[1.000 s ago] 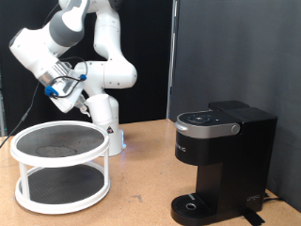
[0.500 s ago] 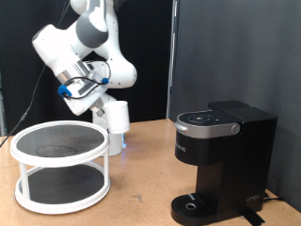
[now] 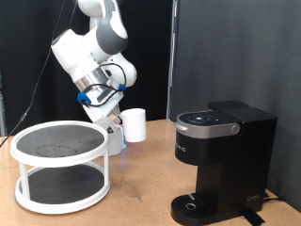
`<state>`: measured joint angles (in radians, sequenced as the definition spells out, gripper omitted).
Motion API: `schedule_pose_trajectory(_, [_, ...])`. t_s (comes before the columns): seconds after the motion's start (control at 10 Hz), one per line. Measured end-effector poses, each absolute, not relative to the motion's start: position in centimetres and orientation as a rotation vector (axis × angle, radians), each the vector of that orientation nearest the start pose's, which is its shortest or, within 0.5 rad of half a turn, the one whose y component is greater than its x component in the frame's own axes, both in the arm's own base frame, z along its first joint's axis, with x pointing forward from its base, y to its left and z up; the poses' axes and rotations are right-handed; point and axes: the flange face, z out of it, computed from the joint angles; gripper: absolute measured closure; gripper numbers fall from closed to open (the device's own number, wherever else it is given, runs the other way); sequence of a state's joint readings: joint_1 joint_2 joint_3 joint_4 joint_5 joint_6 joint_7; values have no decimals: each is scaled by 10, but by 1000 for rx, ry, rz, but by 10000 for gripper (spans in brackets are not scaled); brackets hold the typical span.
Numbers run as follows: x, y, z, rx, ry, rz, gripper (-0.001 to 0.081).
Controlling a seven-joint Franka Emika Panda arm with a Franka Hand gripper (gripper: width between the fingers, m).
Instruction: Make a cup of coffee with the keurig machine
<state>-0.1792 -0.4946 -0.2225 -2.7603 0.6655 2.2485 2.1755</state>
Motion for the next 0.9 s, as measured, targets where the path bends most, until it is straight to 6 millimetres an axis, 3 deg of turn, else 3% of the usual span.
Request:
schedule_pose_trajectory(0.3, [341, -112, 354, -230, 2764, 692, 802])
schedule_pose_trajectory(0.9, [365, -101, 304, -176, 2878, 591, 802])
